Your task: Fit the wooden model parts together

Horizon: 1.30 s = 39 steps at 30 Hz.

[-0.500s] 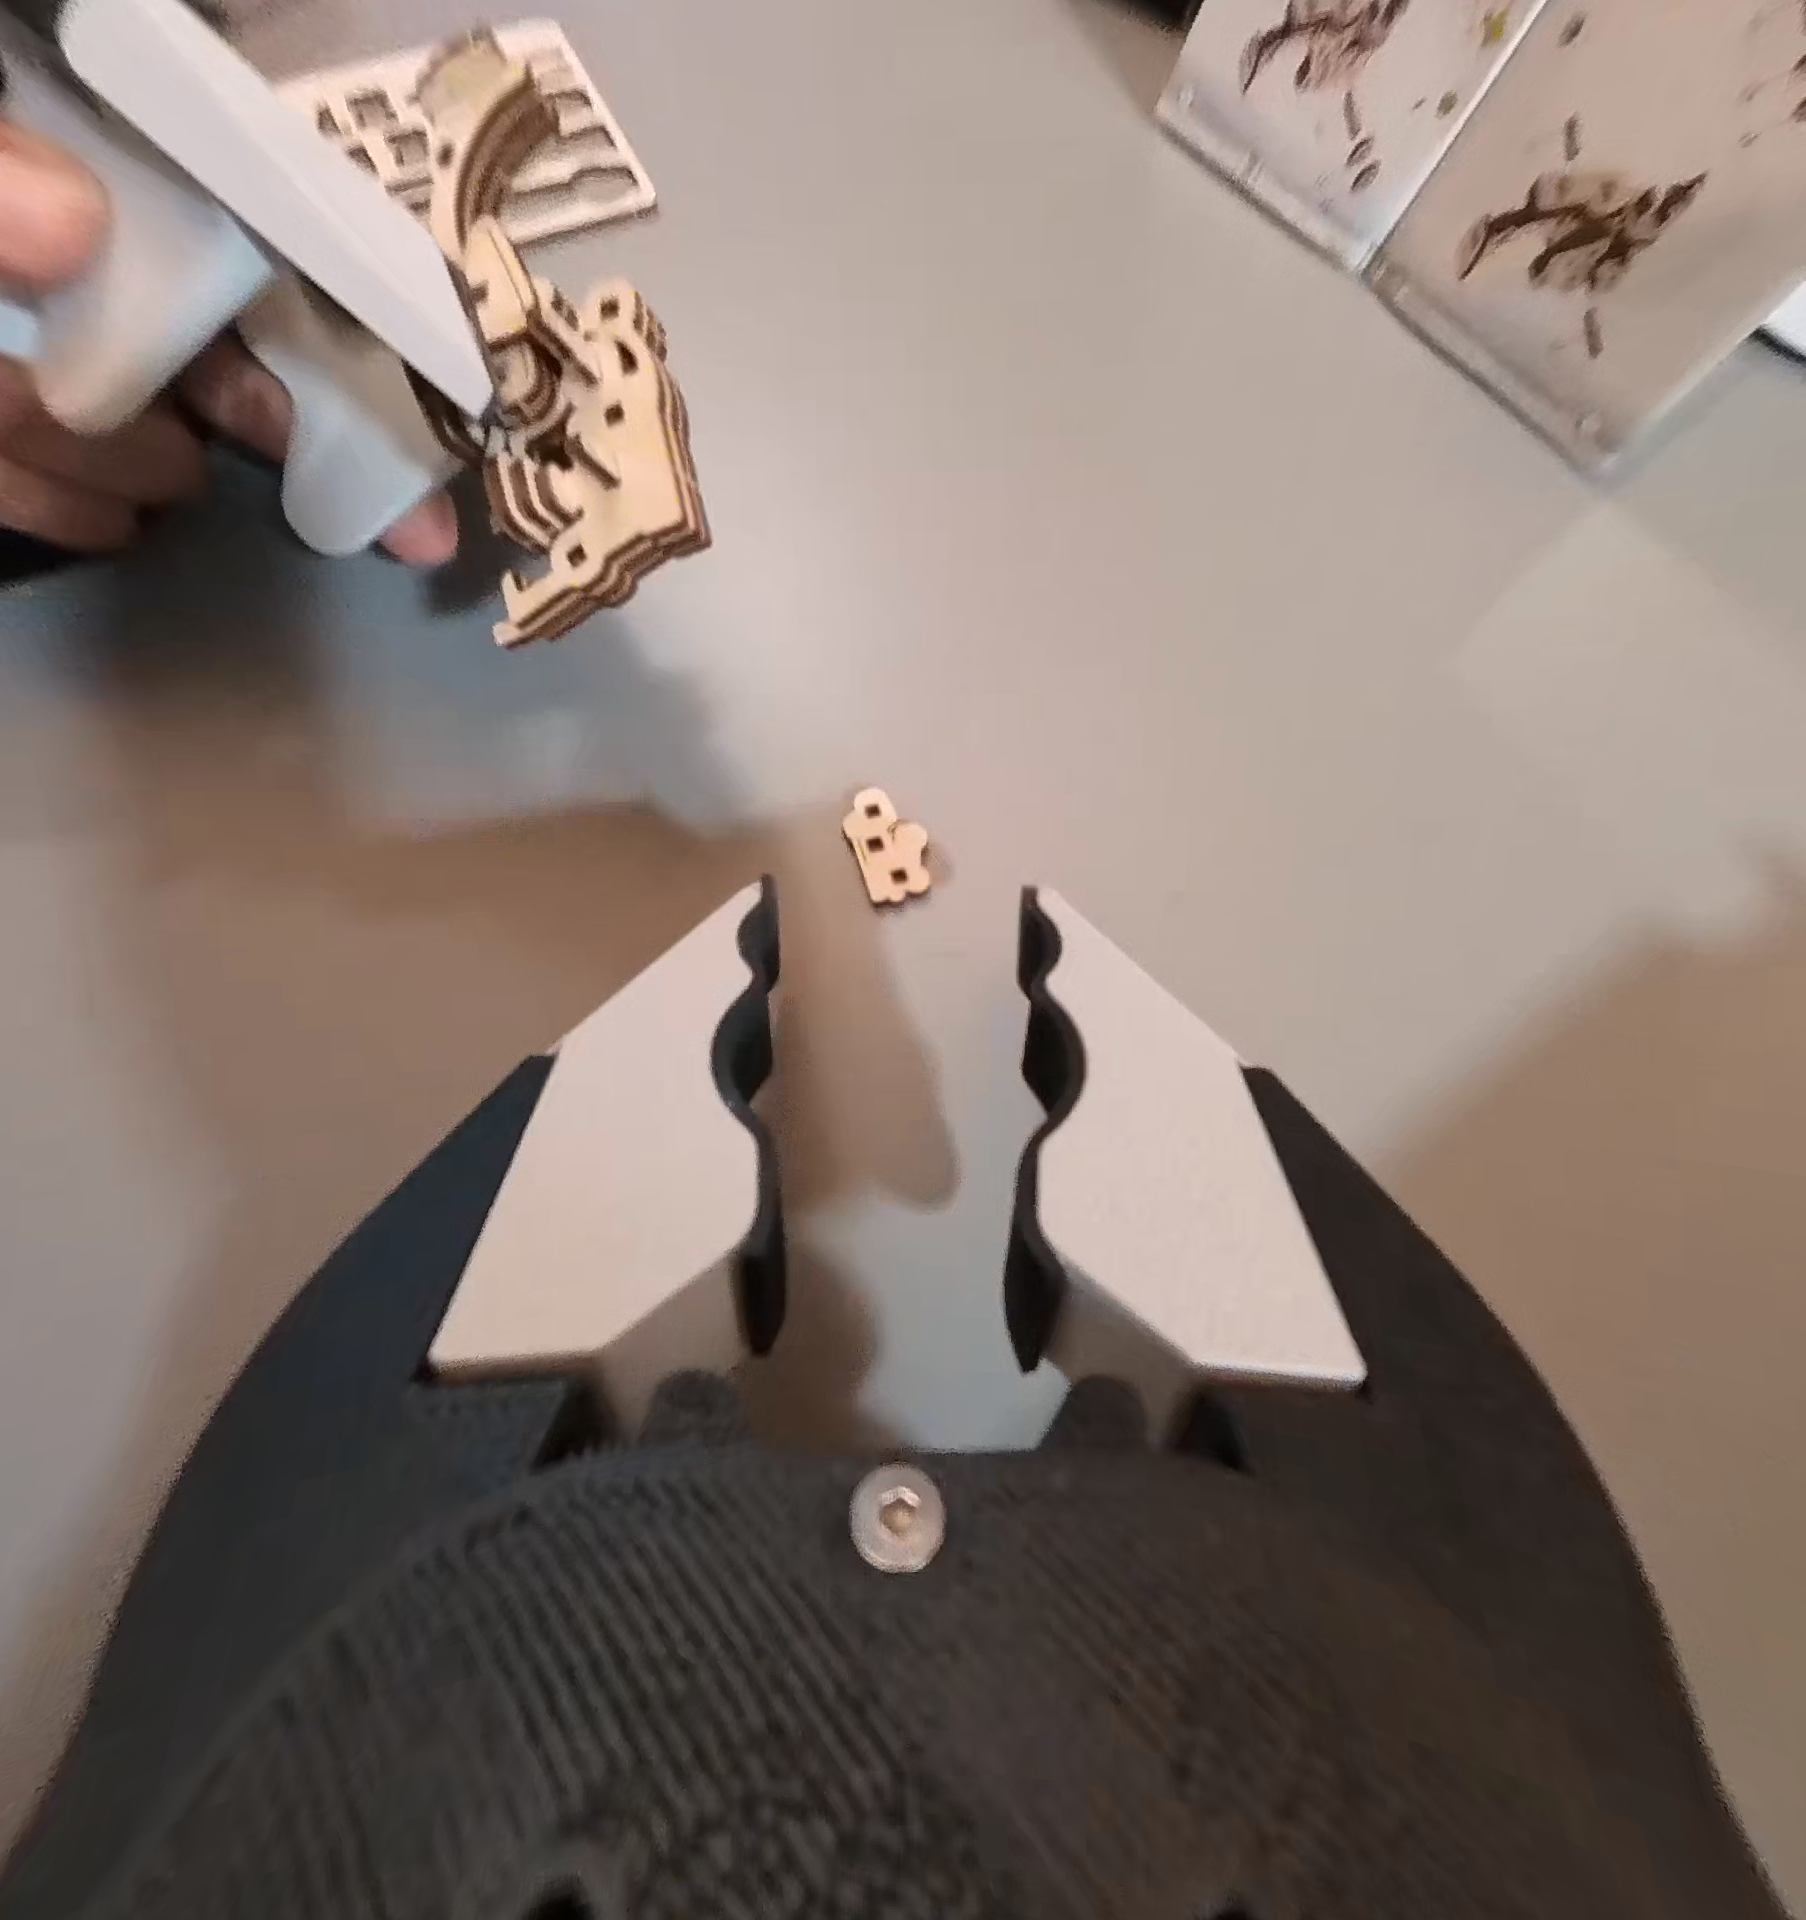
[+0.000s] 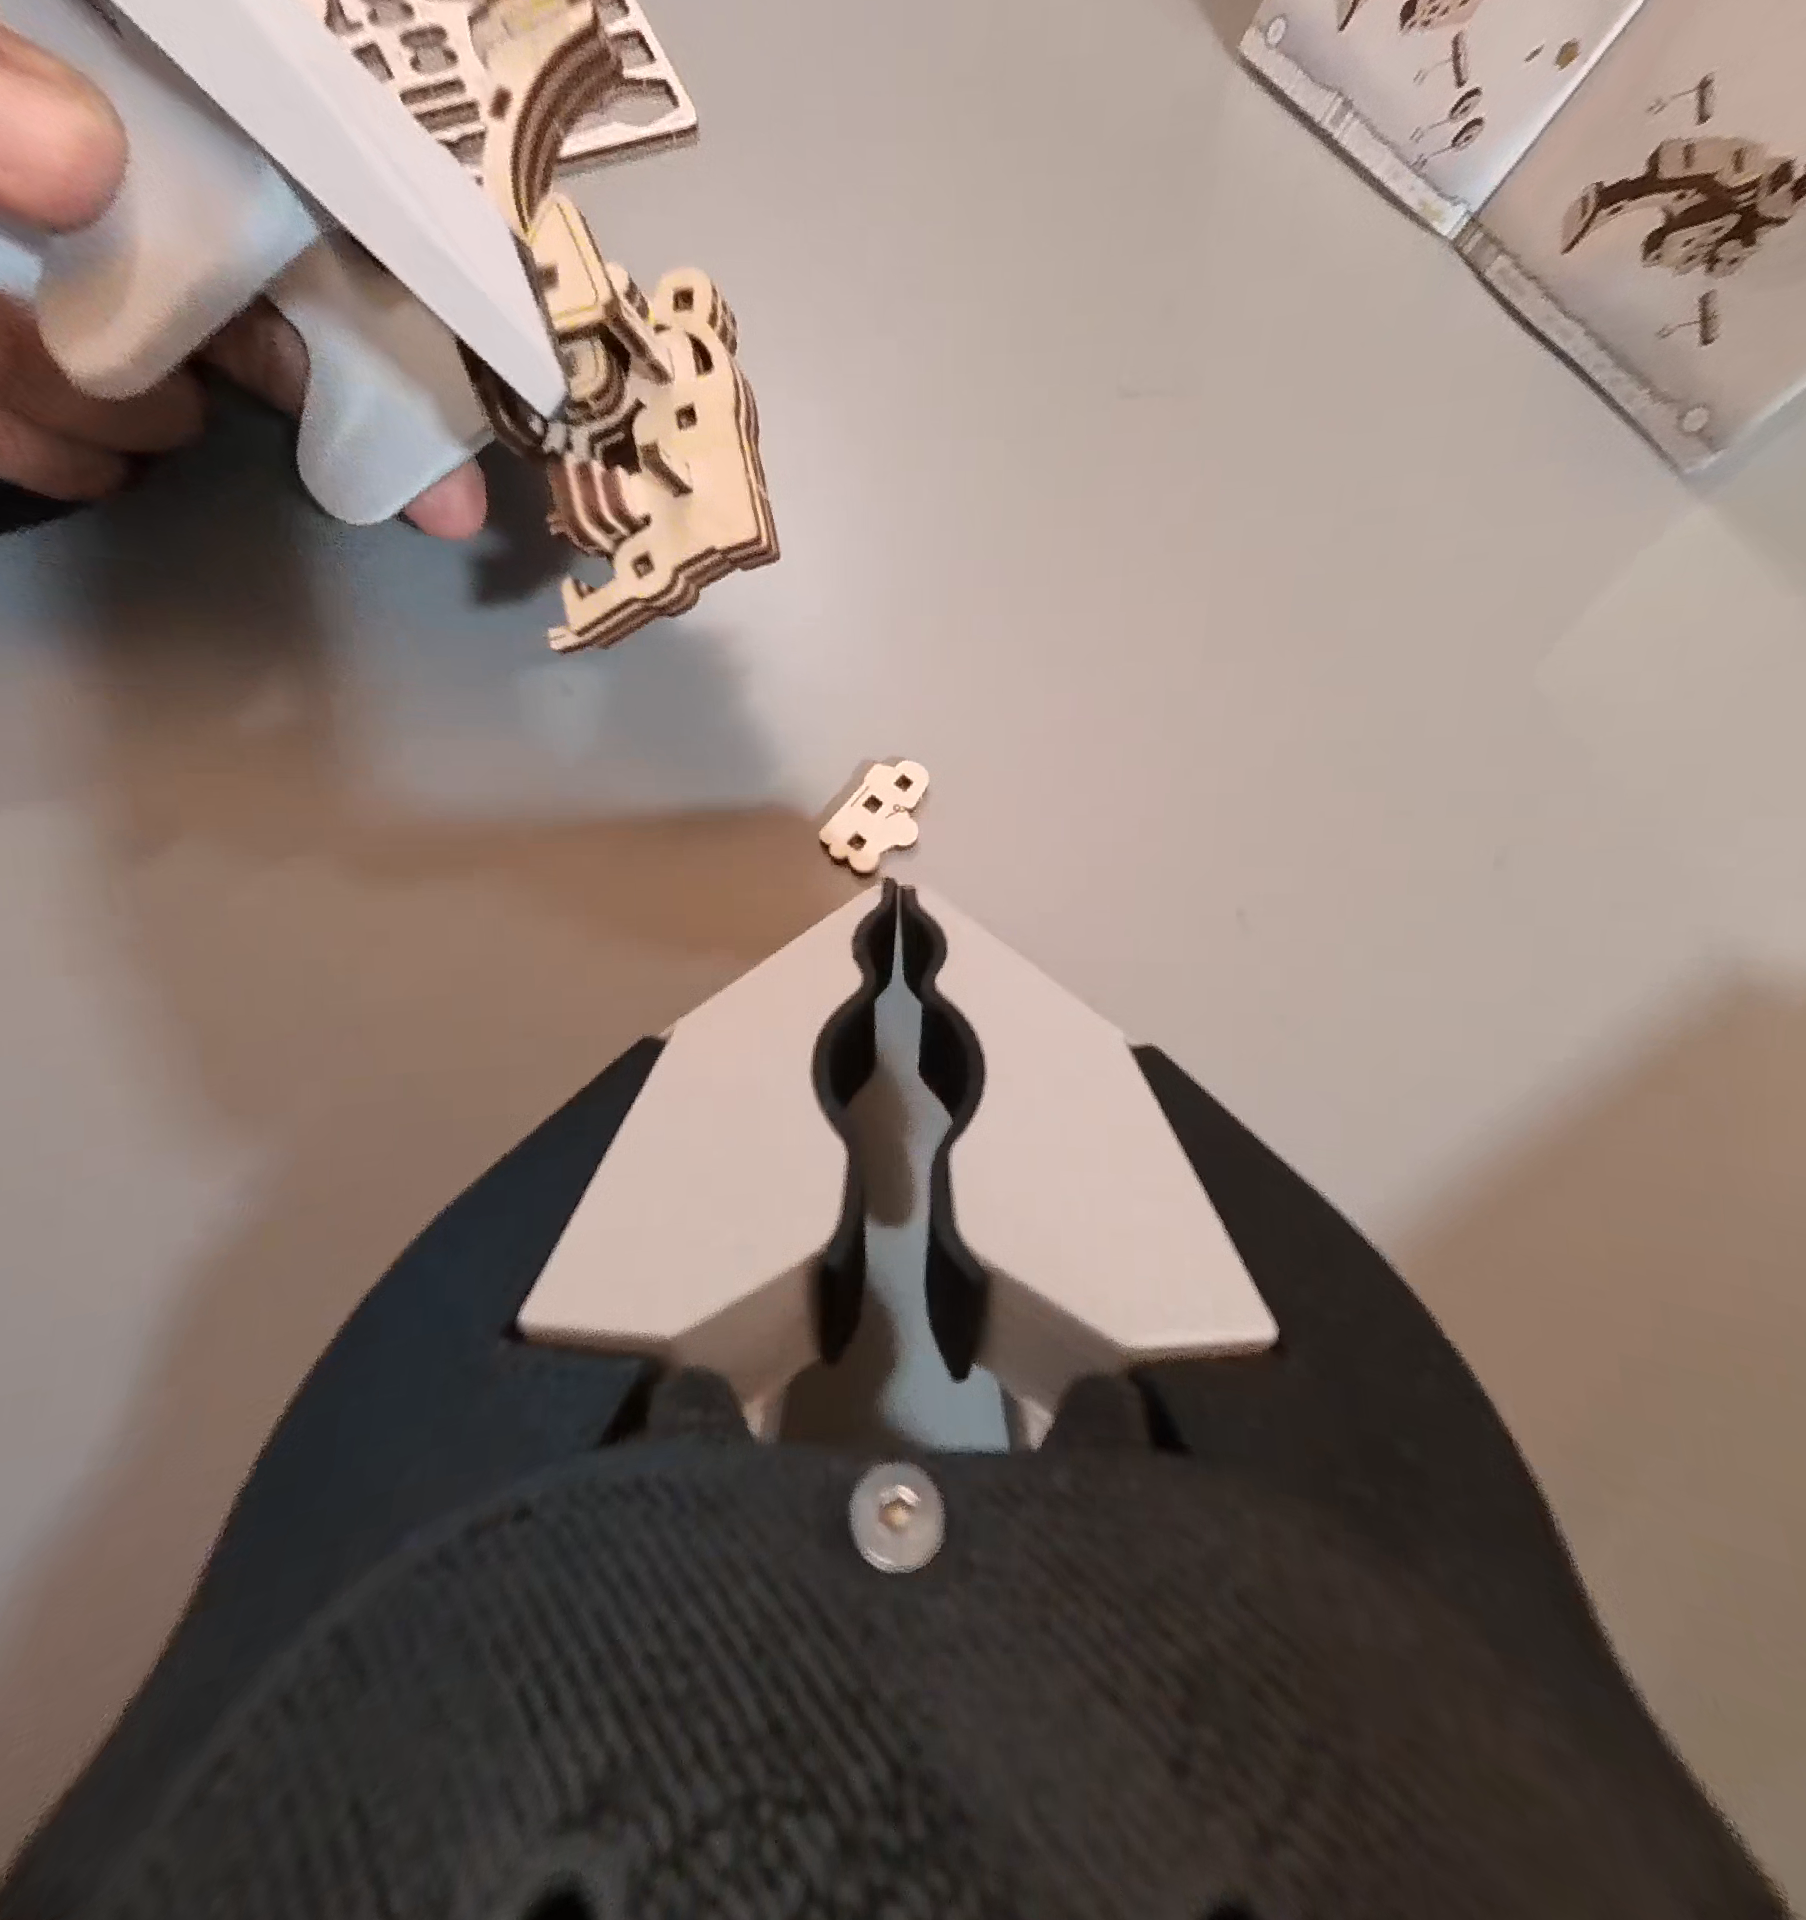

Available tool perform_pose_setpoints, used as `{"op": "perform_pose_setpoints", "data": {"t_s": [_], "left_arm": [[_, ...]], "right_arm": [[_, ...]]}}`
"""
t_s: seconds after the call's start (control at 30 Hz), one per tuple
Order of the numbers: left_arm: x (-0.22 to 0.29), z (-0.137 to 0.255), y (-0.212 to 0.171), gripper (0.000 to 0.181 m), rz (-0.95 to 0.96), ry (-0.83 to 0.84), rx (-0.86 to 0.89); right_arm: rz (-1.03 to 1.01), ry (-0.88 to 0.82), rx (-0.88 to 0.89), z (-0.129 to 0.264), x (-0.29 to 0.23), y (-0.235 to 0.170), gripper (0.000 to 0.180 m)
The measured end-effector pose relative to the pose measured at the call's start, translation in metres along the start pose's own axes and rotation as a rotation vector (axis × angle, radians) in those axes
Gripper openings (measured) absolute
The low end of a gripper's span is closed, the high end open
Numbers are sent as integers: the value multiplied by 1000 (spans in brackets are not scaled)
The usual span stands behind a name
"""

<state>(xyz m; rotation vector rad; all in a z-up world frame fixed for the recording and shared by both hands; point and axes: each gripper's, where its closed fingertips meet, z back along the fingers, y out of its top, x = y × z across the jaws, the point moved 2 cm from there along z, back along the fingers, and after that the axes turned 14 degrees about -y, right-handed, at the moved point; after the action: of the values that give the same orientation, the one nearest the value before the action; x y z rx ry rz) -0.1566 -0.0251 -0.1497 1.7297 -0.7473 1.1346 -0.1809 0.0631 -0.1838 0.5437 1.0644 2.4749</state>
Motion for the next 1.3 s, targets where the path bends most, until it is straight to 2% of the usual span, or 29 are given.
{"op": "perform_pose_setpoints", "data": {"t_s": [0.1,0.2,0.3,0.43,0.57,0.67,0.8,0.93,1.3], "left_arm": [[-2,0,2,25,-21,29,11],[-4,1,4,25,-55,58,30],[-4,0,4,25,-64,61,28],[-3,0,3,25,-68,64,20],[-4,0,-1,25,-65,71,-10],[-6,-2,-7,25,-65,83,-55],[-6,-7,-15,25,-98,102,-120],[-6,-10,-20,25,-127,111,-164],[-4,-15,-28,25,-134,93,-214]], "right_arm": [[-75,42,9,-1,-4,4,24],[-119,86,-25,-11,-13,7,34],[-63,8,-30,-17,-9,8,18],[-28,-2,-12,-13,-8,11,17],[14,-35,233,23,0,44,17],[151,-23,382,47,-15,56,16],[346,-49,370,44,-35,51,16],[452,-77,349,37,-45,48,16],[454,-67,315,32,-43,42,16]]}}
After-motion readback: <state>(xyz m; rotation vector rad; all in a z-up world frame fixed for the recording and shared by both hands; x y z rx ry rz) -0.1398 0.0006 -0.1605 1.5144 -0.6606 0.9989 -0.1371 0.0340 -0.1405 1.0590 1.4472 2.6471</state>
